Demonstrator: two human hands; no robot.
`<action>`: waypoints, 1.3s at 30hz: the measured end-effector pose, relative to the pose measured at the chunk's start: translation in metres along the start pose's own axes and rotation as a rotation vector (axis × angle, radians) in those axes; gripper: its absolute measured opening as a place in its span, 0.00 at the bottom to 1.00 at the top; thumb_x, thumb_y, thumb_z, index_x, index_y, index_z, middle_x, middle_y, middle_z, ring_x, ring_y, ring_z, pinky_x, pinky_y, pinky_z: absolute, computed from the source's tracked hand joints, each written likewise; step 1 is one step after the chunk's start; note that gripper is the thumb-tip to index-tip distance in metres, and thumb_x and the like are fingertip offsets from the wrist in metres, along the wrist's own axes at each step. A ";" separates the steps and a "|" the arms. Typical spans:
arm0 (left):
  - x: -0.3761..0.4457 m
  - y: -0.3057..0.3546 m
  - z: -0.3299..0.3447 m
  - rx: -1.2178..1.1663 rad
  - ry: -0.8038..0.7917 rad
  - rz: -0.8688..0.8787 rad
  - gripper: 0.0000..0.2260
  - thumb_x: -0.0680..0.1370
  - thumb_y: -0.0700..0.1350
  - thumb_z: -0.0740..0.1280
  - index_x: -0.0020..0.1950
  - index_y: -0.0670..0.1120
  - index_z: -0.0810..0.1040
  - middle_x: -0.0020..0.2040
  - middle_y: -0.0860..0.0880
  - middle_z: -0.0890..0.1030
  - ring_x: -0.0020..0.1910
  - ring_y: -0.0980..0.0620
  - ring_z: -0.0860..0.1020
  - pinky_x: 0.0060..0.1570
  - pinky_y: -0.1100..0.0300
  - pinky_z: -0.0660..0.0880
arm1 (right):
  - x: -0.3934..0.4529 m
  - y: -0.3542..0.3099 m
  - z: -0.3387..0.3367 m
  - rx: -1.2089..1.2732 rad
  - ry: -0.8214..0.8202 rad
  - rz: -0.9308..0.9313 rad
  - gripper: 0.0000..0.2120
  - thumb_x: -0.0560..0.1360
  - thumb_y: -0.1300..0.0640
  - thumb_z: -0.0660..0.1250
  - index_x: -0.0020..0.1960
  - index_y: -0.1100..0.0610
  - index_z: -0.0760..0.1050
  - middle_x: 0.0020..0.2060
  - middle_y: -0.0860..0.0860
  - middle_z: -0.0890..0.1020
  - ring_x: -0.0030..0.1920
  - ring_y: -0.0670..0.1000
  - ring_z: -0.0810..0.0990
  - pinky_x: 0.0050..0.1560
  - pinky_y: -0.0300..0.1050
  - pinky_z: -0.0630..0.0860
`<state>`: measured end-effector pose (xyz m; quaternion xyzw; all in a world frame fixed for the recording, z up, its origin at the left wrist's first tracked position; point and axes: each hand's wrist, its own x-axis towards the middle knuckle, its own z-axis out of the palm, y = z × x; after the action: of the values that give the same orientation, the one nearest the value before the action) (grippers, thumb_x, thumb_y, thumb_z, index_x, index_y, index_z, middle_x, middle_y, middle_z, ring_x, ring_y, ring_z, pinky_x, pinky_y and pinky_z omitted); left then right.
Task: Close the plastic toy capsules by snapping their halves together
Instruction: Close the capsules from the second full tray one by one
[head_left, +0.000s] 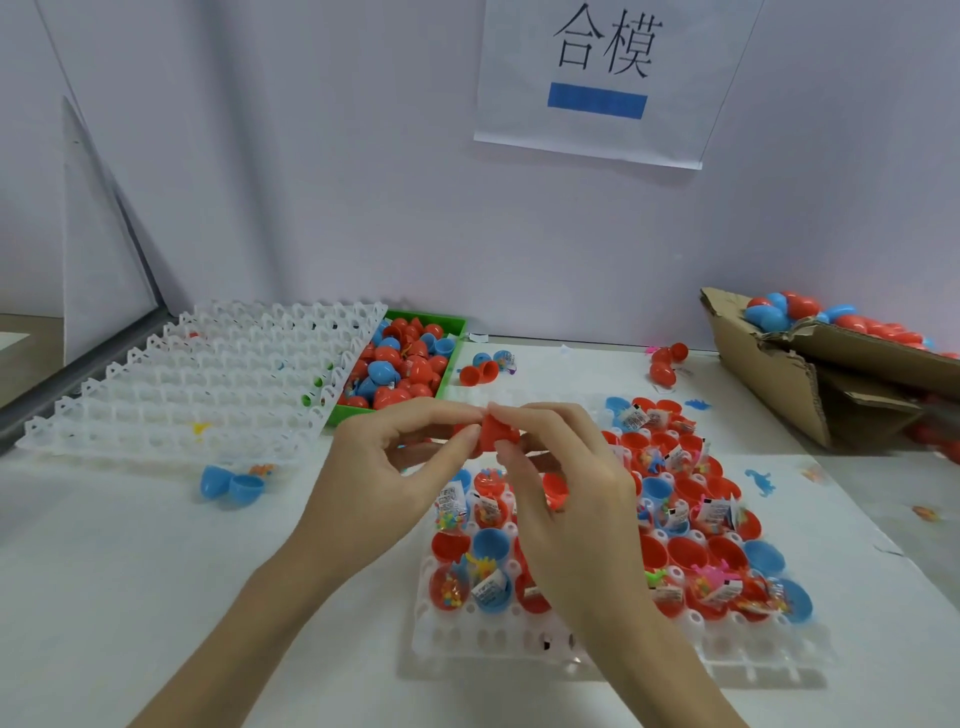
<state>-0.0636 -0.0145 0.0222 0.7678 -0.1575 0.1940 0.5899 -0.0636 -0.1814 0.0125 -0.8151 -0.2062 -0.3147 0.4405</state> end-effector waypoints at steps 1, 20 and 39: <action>0.000 0.000 0.001 0.008 -0.019 0.004 0.10 0.79 0.37 0.72 0.57 0.48 0.86 0.50 0.57 0.87 0.52 0.56 0.86 0.53 0.66 0.80 | 0.001 0.000 -0.002 0.042 -0.020 0.032 0.12 0.79 0.62 0.70 0.61 0.53 0.82 0.55 0.47 0.82 0.52 0.44 0.82 0.52 0.30 0.78; 0.000 0.005 0.003 -0.133 -0.006 0.089 0.15 0.74 0.41 0.77 0.60 0.47 0.85 0.53 0.53 0.87 0.54 0.49 0.86 0.56 0.64 0.80 | 0.013 0.004 -0.020 0.677 -0.218 0.405 0.09 0.79 0.53 0.71 0.59 0.47 0.83 0.54 0.44 0.86 0.55 0.47 0.85 0.51 0.35 0.80; -0.001 0.007 -0.001 -0.062 0.069 0.098 0.14 0.69 0.46 0.80 0.54 0.51 0.86 0.49 0.56 0.87 0.50 0.51 0.86 0.53 0.64 0.82 | 0.010 0.004 -0.017 0.523 -0.179 0.199 0.10 0.79 0.61 0.71 0.58 0.50 0.82 0.50 0.41 0.86 0.54 0.46 0.85 0.52 0.34 0.80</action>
<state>-0.0676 -0.0158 0.0279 0.7333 -0.1804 0.2441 0.6084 -0.0599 -0.1975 0.0241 -0.7145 -0.2376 -0.1328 0.6445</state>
